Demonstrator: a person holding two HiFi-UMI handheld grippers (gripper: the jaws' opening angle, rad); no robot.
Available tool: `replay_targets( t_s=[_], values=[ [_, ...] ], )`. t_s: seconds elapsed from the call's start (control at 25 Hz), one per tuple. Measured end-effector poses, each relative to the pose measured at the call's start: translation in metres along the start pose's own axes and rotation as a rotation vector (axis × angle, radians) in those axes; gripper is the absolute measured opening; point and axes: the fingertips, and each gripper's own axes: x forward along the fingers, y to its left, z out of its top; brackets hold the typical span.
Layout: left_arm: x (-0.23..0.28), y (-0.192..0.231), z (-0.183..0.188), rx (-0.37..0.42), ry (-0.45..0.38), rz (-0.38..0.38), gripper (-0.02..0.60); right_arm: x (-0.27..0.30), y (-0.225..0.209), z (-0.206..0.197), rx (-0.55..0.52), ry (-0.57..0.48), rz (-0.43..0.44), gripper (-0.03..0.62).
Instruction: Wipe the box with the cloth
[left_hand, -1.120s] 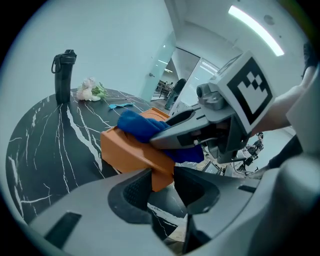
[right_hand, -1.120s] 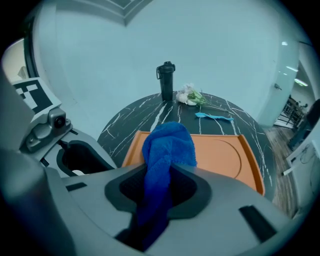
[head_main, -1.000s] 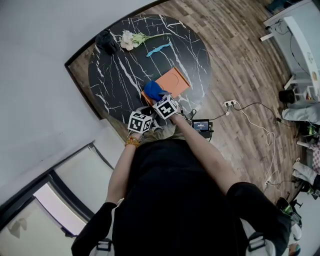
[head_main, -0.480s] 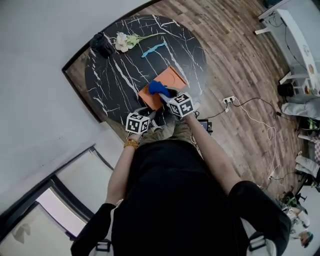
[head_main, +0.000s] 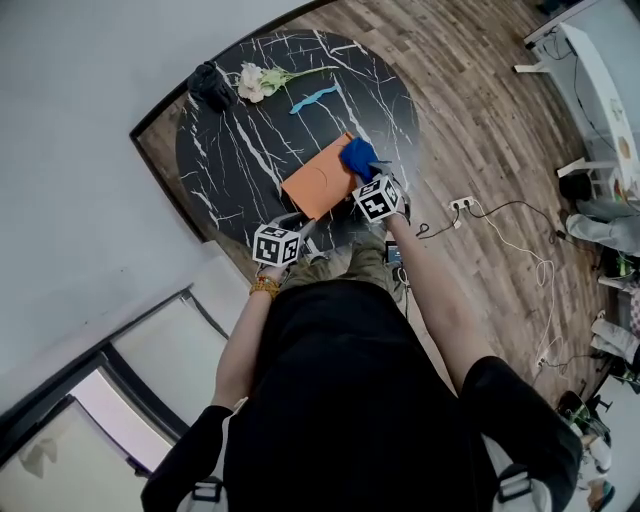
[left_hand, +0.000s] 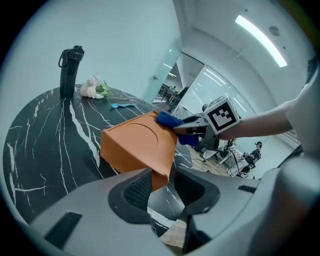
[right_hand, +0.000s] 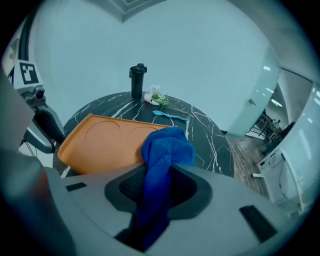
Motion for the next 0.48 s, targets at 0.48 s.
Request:
replay_targets(
  t_s=[0.48],
  values=[
    [0.004, 0.007, -0.004, 0.004, 0.024, -0.004, 0.135, -0.007, 0.054, 0.011, 0.135, -0.034, 0.096, 0.098]
  ],
)
